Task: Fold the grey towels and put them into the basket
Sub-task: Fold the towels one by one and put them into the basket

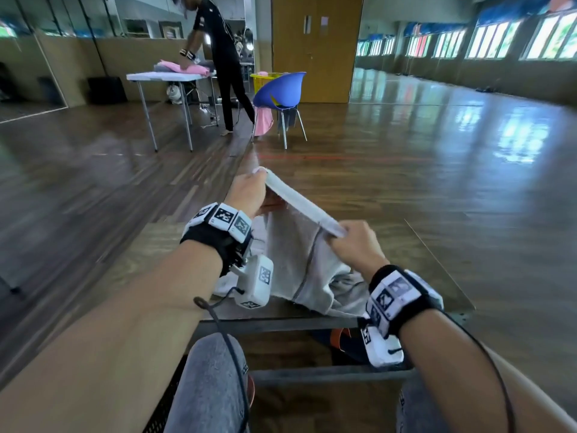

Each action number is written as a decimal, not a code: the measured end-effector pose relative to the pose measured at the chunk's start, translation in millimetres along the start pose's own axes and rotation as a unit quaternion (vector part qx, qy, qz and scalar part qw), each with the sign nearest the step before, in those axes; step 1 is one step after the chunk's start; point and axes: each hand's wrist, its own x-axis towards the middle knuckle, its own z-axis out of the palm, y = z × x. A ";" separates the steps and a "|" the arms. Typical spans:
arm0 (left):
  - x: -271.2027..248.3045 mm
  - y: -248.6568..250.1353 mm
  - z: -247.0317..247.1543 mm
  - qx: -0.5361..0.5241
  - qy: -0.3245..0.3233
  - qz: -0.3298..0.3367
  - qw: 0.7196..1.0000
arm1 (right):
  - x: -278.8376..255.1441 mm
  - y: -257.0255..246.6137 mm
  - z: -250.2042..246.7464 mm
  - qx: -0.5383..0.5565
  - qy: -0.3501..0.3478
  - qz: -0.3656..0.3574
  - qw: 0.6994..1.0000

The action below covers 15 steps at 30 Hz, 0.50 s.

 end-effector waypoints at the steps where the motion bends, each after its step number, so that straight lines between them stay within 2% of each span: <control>1: 0.4 -2.5 -3.2 0.017 -0.006 0.002 1.000 | 1.3 -5.2 -11.5 0.025 0.044 -0.008 0.999; 3: -1.1 -8.5 -7.0 0.085 -0.029 -0.002 0.996 | 0.5 -17.7 -30.5 0.041 0.111 -0.036 0.992; 5: -10.2 -12.2 -4.4 0.180 -0.043 -0.006 0.983 | -1.2 -29.6 -41.0 0.032 0.144 -0.059 0.987; 8: -28.2 -18.8 4.8 0.315 -0.101 0.101 0.938 | -6.9 -42.7 -45.7 -0.027 0.128 -0.117 0.985; 11: -50.0 -25.1 17.7 0.278 -0.223 0.178 0.917 | -15.8 -53.8 -42.2 -0.064 0.090 -0.179 0.978; 12: -55.0 -25.7 21.3 0.284 -0.233 0.202 0.908 | -18.6 -55.6 -40.8 -0.065 0.088 -0.190 0.976; 15: -62.6 -21.8 24.5 0.355 -0.212 0.245 0.877 | -22.1 -54.7 -41.9 -0.068 0.100 -0.199 0.973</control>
